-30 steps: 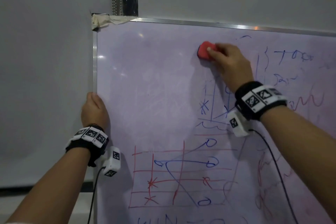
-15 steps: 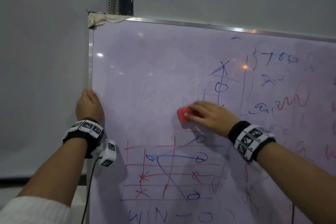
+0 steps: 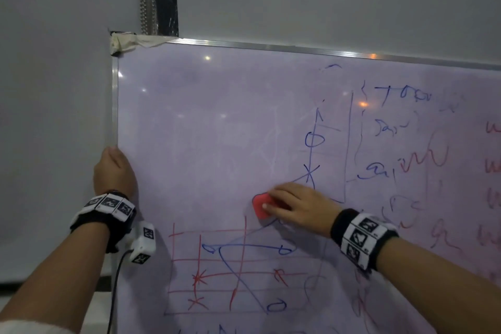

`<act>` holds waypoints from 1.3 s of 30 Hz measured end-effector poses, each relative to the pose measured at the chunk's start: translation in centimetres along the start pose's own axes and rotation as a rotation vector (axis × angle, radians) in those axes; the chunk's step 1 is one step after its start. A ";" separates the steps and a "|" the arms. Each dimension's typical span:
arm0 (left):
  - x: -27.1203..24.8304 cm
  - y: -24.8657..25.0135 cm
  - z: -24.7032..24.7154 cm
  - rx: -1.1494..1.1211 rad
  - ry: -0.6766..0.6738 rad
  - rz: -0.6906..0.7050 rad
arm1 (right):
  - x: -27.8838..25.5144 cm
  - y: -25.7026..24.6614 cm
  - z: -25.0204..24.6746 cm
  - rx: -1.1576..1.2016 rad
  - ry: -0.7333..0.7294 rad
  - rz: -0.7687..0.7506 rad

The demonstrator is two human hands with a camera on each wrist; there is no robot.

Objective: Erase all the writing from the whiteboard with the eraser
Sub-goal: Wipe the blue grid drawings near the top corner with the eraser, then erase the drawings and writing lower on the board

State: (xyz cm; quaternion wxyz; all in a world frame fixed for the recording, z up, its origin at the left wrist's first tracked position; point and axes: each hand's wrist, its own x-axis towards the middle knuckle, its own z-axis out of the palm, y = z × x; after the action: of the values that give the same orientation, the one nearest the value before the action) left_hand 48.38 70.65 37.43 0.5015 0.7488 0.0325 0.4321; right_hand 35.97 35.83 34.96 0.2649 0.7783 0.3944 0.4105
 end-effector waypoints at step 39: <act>2.0 6.5 5.9 0.160 0.265 0.333 | 3.1 15.4 -7.3 -0.137 0.535 1.260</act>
State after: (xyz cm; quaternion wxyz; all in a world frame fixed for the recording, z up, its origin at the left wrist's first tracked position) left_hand 51.14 64.18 42.98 0.3535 0.7181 0.0082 0.5994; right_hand 37.01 30.60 51.44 -0.0823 0.7124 -0.1085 0.6884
